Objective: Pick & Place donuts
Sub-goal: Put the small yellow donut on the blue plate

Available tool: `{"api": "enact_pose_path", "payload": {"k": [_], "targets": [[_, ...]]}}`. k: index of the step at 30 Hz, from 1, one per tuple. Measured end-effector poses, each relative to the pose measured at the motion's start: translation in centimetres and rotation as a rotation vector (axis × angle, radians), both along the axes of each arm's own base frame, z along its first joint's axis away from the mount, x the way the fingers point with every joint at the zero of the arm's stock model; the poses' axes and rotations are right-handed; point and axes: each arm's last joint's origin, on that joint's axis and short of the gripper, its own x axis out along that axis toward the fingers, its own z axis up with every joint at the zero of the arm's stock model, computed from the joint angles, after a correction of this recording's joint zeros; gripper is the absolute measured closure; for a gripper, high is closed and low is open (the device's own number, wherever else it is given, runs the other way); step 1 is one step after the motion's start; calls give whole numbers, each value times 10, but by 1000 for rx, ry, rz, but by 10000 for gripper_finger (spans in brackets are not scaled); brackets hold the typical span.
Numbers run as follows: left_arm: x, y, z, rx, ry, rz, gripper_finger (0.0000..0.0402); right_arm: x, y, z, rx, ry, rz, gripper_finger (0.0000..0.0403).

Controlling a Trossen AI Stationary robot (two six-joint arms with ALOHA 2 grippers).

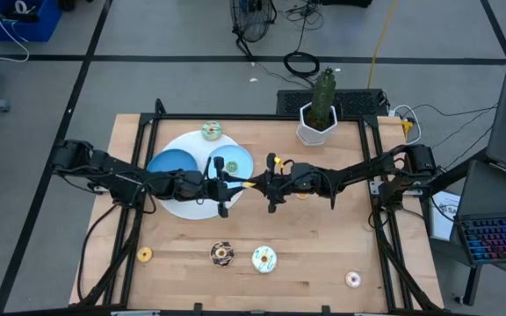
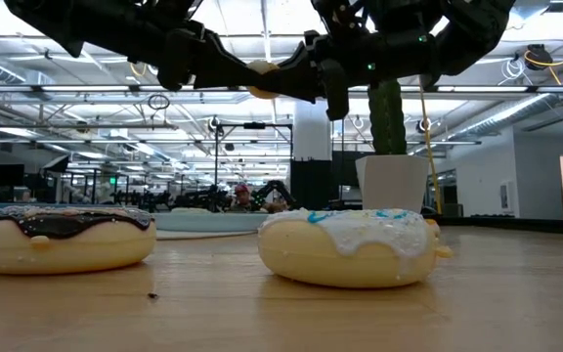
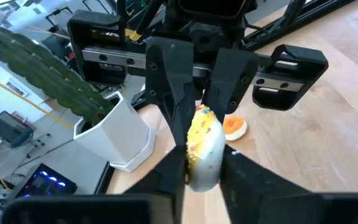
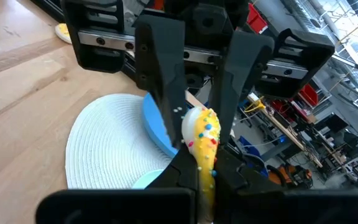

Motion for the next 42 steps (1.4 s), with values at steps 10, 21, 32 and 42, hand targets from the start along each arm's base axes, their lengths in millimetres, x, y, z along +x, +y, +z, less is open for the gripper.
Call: {"api": "enact_pose_path", "payload": {"k": [10, 21, 32, 42], "targets": [[-6, -9, 7, 270, 42, 114, 390, 1, -1, 3, 83, -28, -25, 387], [-19, -5, -3, 478, 255, 493, 392, 0, 1, 1, 108, -16, -59, 328], [-30, 26, -36, 494, 517, 689, 394, 0, 1, 1, 131, -21, -64, 309], [-20, 51, -81, 313, 658, 625, 394, 0, 0, 0, 127, -10, -92, 308]]}}
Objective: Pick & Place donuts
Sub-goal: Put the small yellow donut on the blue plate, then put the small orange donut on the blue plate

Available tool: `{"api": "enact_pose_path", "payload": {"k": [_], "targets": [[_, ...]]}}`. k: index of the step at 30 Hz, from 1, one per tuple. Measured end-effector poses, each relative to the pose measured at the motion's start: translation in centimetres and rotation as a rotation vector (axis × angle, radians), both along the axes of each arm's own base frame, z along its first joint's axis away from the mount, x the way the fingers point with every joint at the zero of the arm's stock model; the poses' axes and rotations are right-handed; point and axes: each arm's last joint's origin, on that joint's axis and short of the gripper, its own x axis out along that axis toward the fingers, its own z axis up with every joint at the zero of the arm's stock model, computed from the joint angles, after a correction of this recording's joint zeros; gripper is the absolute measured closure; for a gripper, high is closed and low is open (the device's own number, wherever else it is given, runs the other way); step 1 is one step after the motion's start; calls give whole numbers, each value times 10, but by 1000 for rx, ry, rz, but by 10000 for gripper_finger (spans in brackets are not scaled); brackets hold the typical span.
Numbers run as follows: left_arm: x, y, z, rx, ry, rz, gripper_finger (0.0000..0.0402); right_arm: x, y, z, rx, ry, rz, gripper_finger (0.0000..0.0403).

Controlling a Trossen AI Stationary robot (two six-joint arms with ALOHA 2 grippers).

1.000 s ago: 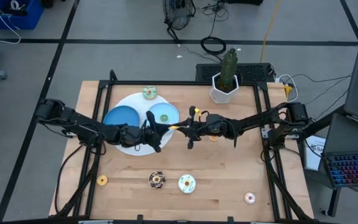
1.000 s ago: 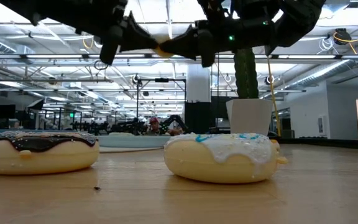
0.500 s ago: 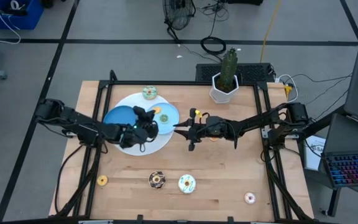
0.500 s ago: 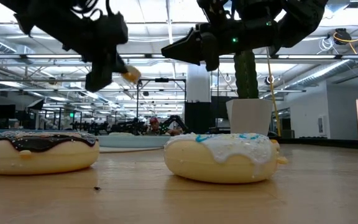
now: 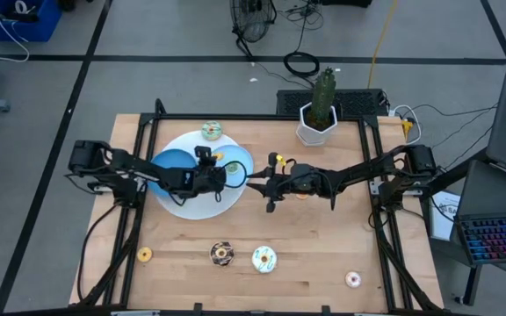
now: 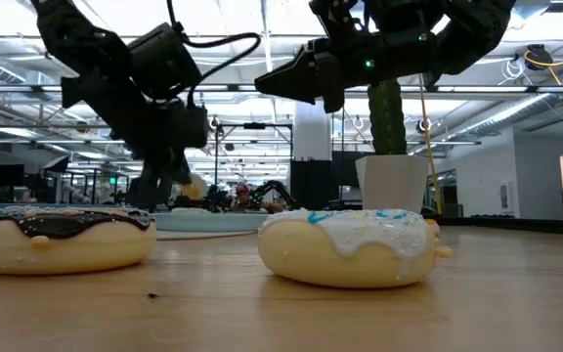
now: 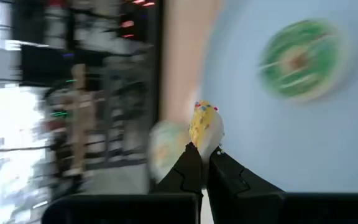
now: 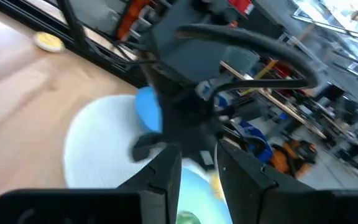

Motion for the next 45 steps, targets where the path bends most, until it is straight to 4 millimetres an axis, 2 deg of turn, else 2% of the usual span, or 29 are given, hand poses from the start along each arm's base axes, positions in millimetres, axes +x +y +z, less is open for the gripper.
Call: {"api": "enact_pose_path", "payload": {"k": [2, 6, 13, 18, 24, 28, 31, 36, 41, 45], "targets": [[2, -1, -5, -81, -18, -27, 394, 0, -1, 0, -4, 4, -31, 309], [3, -1, -12, -135, -33, -14, 392, 0, -2, 0, -12, 3, -78, 307], [0, -1, -16, -256, -73, 22, 354, 0, -2, 0, -12, 3, -76, 307], [-1, -6, -17, -301, -94, 32, 342, 0, -2, 0, -8, 4, -77, 301], [-3, -13, -12, -284, -143, 69, 340, -1, -2, -1, -9, 16, -76, 275], [-5, -15, -1, -285, -230, 101, 331, -1, -2, -2, -9, 17, -76, 249], [-6, -16, 8, -308, -286, 105, 306, -1, -2, -2, -9, 17, -76, 230], [-10, -15, 9, -312, -277, 130, 239, -1, -2, -2, -4, 16, -76, 210], [-12, -15, 7, -319, -250, 138, 171, -1, -2, -2, 9, 13, -79, 202], [-13, -18, 14, -308, -268, 111, 137, -1, -2, -2, 22, 18, -81, 203]]}}
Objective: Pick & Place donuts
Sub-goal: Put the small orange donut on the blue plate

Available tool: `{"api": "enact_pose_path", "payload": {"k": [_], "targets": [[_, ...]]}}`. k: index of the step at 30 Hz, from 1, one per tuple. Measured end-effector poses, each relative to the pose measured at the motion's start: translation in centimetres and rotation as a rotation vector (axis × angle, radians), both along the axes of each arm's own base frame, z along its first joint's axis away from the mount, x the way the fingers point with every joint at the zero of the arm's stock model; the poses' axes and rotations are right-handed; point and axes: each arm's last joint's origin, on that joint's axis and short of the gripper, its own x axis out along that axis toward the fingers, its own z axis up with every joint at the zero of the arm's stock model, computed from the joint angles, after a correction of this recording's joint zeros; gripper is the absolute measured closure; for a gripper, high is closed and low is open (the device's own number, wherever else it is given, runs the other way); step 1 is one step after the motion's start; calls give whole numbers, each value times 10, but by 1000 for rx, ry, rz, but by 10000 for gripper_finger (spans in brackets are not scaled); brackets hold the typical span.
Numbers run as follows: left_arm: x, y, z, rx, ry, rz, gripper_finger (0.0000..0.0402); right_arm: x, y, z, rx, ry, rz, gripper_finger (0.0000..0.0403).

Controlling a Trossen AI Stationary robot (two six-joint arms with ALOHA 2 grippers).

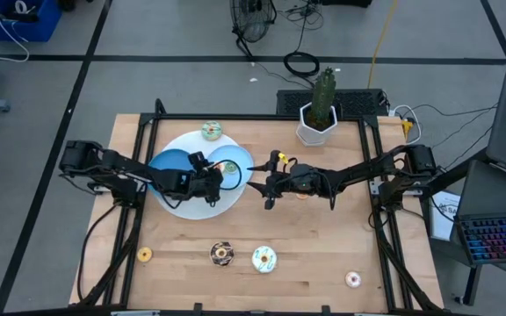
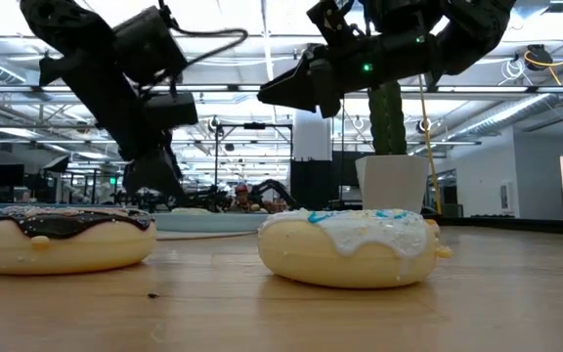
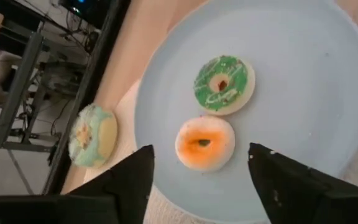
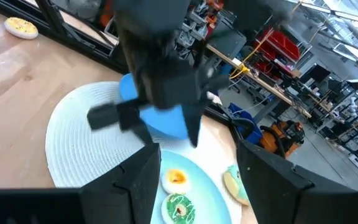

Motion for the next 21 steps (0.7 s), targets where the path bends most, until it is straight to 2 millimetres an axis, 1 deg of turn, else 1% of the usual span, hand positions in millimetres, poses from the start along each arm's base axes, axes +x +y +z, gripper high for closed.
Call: {"api": "enact_pose_path", "payload": {"k": [4, 8, 11, 14, 17, 21], "targets": [[-4, -4, 17, -11, -87, -3, 120, -5, 0, 1, -6, 60, -53, 202], [-16, -9, 49, -52, -246, -18, 118, -18, -2, 20, 47, 140, -154, 200], [-32, -11, 74, -86, -355, -51, 125, -33, -3, 34, 132, 174, -189, 201], [-52, -12, 96, -128, -455, -68, 135, -49, -3, 45, 214, 201, -218, 200], [-71, -11, 109, -183, -522, -66, 145, -65, -4, 51, 303, 244, -260, 198], [-92, -12, 118, -241, -577, -58, 155, -84, -4, 52, 418, 320, -333, 197]]}}
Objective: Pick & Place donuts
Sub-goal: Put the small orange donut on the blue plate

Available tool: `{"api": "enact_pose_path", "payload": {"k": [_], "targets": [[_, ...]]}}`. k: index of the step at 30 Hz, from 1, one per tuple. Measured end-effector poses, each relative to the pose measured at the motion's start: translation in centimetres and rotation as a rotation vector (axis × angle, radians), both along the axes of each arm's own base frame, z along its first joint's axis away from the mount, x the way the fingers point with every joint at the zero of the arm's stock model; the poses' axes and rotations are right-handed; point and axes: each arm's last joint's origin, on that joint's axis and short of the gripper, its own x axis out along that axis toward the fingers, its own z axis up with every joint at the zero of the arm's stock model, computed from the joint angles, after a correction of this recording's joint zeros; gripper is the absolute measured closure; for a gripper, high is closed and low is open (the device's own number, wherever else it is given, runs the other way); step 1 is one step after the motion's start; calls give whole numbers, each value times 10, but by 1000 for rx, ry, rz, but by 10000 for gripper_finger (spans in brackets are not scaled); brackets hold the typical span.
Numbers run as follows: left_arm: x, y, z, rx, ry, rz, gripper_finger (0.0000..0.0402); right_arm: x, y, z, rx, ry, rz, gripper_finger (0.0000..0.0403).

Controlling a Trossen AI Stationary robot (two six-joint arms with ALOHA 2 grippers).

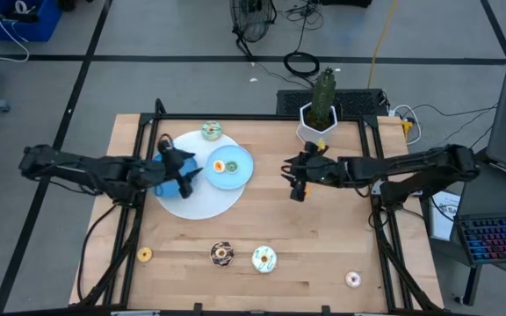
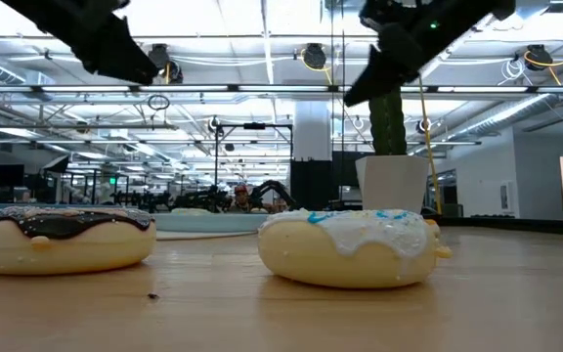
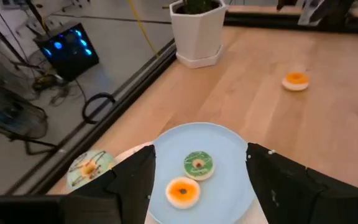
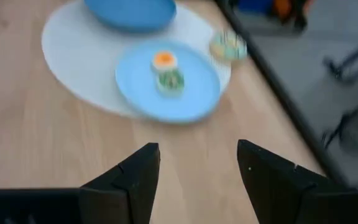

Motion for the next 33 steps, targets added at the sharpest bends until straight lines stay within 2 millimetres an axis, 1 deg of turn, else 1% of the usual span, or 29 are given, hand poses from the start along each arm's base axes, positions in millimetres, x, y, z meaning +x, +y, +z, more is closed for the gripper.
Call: {"api": "enact_pose_path", "payload": {"k": [6, 9, 10, 14, 17, 20, 22, 27, 33], "targets": [[-19, -2, 12, -30, -92, -25, 158, -18, -4, -15, 113, 178, -120, 192], [-26, -3, 14, -51, -125, -31, 158, -20, -4, -17, 126, 199, -133, 190], [-27, -4, 13, -56, -131, -36, 158, -20, -3, -16, 126, 198, -132, 190], [-33, -5, -11, -56, -145, -47, 158, -18, -3, -15, 112, 183, -115, 192], [-38, -4, -31, -63, -197, -43, 158, -18, -3, -15, 93, 189, -96, 190], [-44, -3, -44, -73, -247, -43, 158, -18, -3, -15, 87, 197, -90, 188], [-49, -1, -50, -81, -268, -38, 158, -19, -3, -16, 94, 218, -83, 187], [-59, 1, -59, -99, -337, -29, 158, -23, -2, -21, 224, 271, -37, 187], [-68, 3, -72, -98, -382, -7, 158, -27, -8, -25, 242, 301, -72, 183]]}}
